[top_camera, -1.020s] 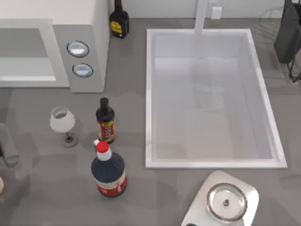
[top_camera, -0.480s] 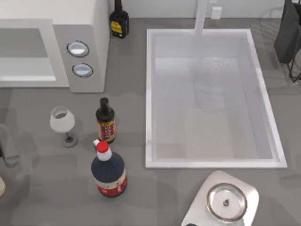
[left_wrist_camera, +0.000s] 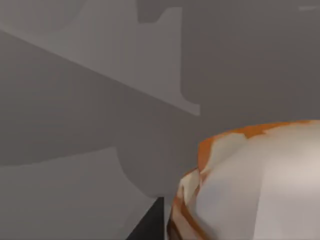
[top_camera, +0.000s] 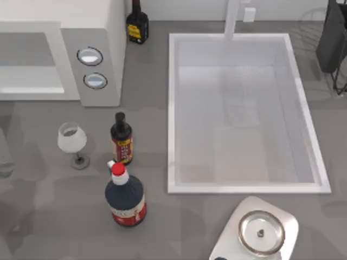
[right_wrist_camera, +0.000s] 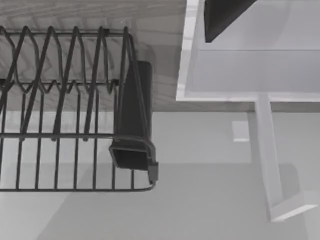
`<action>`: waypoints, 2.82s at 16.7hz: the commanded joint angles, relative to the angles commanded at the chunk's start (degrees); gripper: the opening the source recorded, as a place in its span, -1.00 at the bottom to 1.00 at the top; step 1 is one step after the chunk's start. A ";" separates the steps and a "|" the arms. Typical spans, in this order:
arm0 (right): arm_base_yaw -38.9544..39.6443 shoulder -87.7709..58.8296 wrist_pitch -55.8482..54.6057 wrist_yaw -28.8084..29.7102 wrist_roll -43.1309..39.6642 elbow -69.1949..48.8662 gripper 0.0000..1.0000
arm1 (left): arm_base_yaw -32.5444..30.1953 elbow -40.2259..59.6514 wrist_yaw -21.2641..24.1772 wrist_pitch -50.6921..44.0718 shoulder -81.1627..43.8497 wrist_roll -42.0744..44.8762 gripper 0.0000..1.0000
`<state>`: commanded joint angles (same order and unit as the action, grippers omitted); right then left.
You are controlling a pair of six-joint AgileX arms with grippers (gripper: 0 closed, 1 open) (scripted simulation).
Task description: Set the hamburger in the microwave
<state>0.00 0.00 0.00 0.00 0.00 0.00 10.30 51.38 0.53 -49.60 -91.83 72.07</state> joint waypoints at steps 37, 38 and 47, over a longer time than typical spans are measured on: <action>0.00 0.00 0.00 0.00 0.00 0.00 1.00 | -1.31 0.66 9.02 88.70 -26.00 -60.93 -1.00; 0.00 0.00 0.00 0.00 0.00 0.00 1.00 | -1.37 0.18 9.27 91.79 -26.80 -62.88 -1.00; 0.00 0.00 0.00 0.00 0.00 0.00 1.00 | -1.18 -0.92 9.81 99.22 -28.43 -67.56 -1.00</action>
<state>0.00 0.00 0.00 0.00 0.00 0.00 9.11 50.46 10.34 49.62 -120.25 4.51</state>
